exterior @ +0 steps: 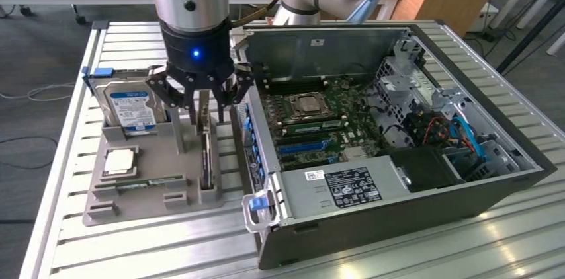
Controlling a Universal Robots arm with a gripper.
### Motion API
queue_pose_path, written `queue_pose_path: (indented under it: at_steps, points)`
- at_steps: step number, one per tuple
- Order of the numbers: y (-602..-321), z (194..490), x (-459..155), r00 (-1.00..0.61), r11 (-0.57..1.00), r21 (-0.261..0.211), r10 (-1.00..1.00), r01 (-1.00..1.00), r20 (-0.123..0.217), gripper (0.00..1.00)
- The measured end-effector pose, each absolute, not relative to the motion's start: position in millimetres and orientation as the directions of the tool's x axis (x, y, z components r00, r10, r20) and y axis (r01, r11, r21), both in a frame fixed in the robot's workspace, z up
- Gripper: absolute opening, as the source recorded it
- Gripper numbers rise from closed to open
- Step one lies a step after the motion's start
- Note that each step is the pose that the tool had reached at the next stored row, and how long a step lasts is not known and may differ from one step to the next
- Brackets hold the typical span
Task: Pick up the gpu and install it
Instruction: 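Pick up the gpu and move the gpu toward the slot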
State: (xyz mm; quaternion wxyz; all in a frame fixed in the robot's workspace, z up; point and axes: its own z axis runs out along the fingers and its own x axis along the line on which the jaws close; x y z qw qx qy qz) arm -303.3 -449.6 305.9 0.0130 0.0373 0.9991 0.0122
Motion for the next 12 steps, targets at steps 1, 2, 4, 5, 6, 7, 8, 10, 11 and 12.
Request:
queue_pose_path:
  at_steps: [1,2,4,5,6,7,8,10,11,12]
  points:
    - [-450,304,-303,-0.997,0.997,0.025,0.075,0.074,-0.025,0.47]
    - [-450,303,-303,-0.997,0.997,0.025,0.075,0.074,-0.025,0.47]
    - [-450,300,-304,-0.997,0.997,0.025,0.075,0.074,-0.025,0.47]
    - [-450,299,-304,-0.997,0.997,0.025,0.075,0.074,-0.025,0.47]
    - [-450,297,-304,-0.997,0.997,0.025,0.075,0.074,-0.025,0.47]
    - [-450,296,-304,-0.997,0.997,0.025,0.075,0.074,-0.025,0.47]
    - [-450,295,-304,-0.997,0.997,0.025,0.075,0.074,-0.025,0.47]
    - [-450,292,-304,-0.997,0.997,0.025,0.075,0.074,-0.025,0.47]
    - [-450,291,-304,-0.997,0.997,0.025,0.075,0.074,-0.025,0.47]
    - [-450,290,-304,-0.997,0.997,0.025,0.075,0.074,-0.025,0.47]
